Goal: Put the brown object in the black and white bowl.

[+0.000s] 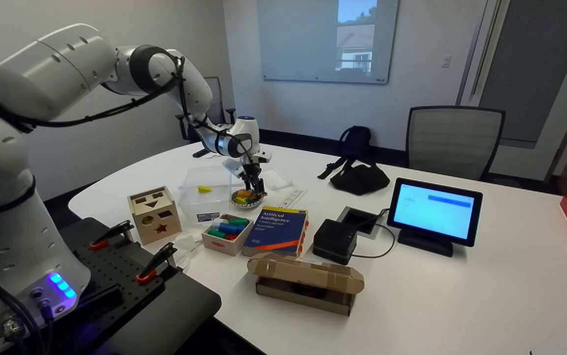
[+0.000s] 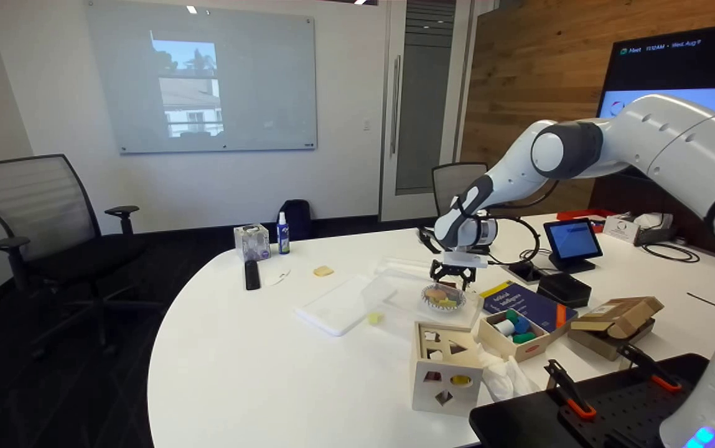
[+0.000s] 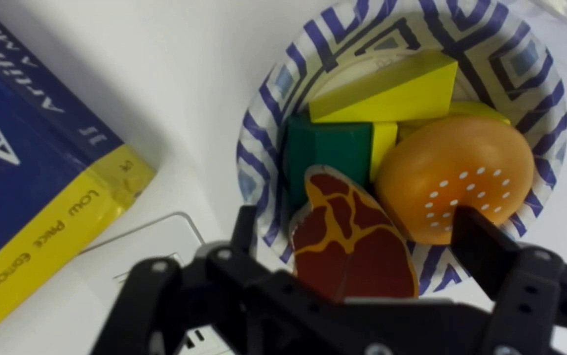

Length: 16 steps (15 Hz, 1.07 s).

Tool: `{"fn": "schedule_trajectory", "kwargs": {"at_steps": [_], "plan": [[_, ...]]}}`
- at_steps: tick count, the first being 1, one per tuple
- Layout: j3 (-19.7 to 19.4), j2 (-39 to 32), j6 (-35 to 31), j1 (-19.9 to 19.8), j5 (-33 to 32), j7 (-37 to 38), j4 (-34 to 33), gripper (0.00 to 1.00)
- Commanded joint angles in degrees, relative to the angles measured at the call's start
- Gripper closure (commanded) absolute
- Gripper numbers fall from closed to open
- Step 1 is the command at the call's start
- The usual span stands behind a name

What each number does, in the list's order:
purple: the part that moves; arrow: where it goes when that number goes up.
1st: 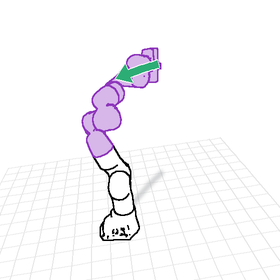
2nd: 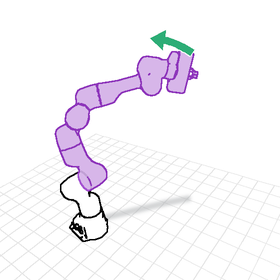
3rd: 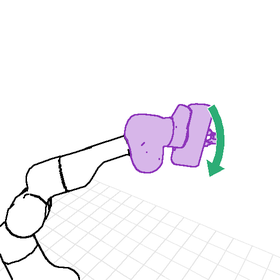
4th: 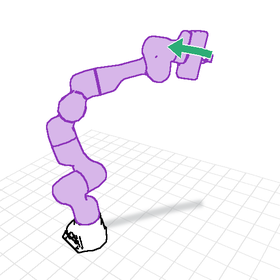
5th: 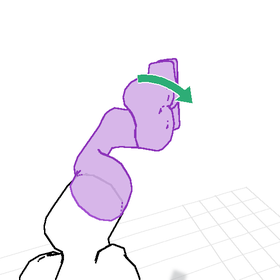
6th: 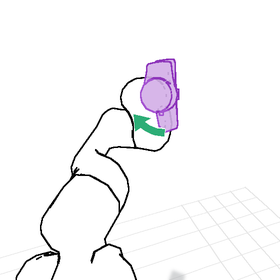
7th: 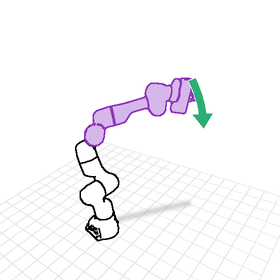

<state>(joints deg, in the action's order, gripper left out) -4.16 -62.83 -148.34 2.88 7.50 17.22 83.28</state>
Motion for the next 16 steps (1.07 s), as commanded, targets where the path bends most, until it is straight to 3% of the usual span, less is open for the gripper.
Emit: {"fn": "schedule_trajectory", "kwargs": {"at_steps": [1, 7, 11, 16], "plan": [[0.92, 4.88, 2.07, -0.34, 0.4, -0.44, 4.31, 0.0], [1.92, 18.73, 7.19, -0.67, -0.1, -2.95, 14.46, 0.0], [2.5, 30.49, 11.15, -1.26, -2.35, -10.48, 23.17, 0.0], [3.86, 40.7, 10.87, -3.11, -2.39, -18.32, 31.82, 0.0]]}}
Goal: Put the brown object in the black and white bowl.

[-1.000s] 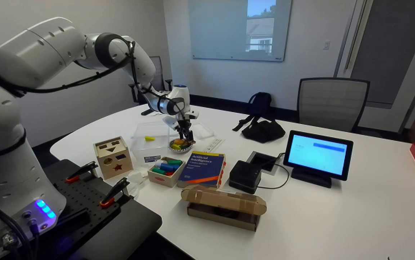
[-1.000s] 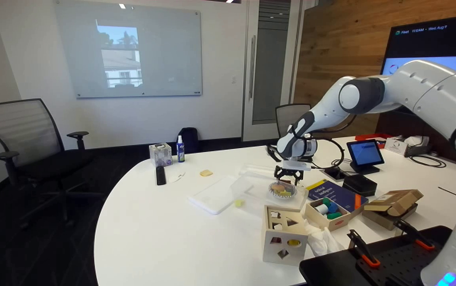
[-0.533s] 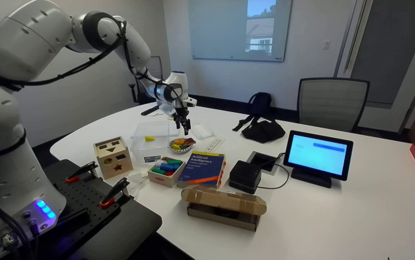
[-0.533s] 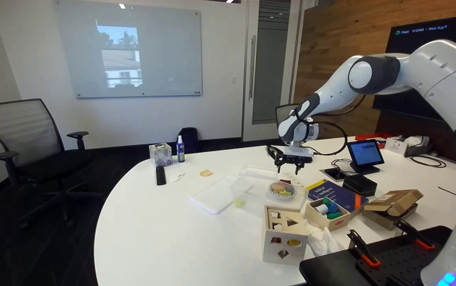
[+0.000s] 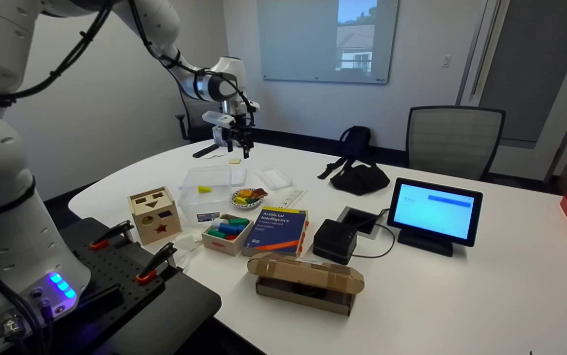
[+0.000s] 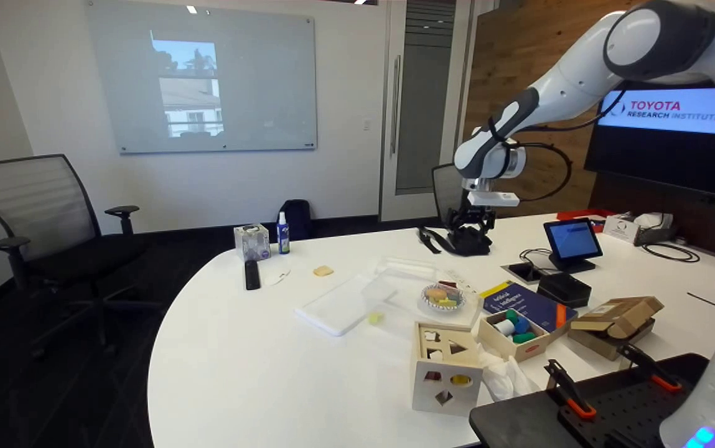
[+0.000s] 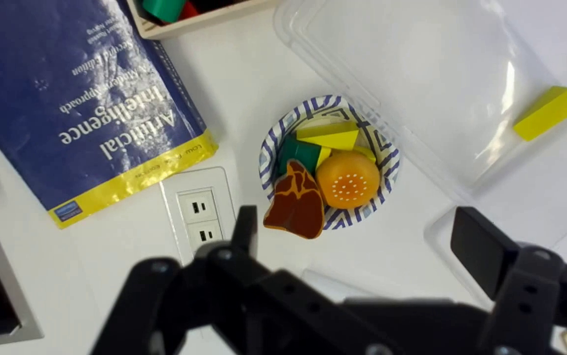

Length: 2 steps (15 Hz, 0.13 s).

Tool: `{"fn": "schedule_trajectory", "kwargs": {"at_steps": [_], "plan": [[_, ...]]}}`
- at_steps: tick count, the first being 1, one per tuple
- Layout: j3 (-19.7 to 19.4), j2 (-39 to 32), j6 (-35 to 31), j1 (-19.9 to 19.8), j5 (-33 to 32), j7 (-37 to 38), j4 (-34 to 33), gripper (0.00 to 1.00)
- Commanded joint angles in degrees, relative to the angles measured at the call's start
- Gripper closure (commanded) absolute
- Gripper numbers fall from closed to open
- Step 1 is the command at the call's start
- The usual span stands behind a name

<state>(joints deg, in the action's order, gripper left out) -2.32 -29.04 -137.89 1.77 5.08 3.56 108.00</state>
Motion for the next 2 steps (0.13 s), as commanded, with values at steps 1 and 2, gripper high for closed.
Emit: {"fn": "schedule_trajectory", "kwargs": {"at_steps": [1, 2], "plan": [[2.52, 8.36, 0.64, -2.55, 0.32, -6.51, 8.65, 0.0], [2.85, 9.58, 0.35, -2.95, 0.45, -8.12, 10.11, 0.0]]}}
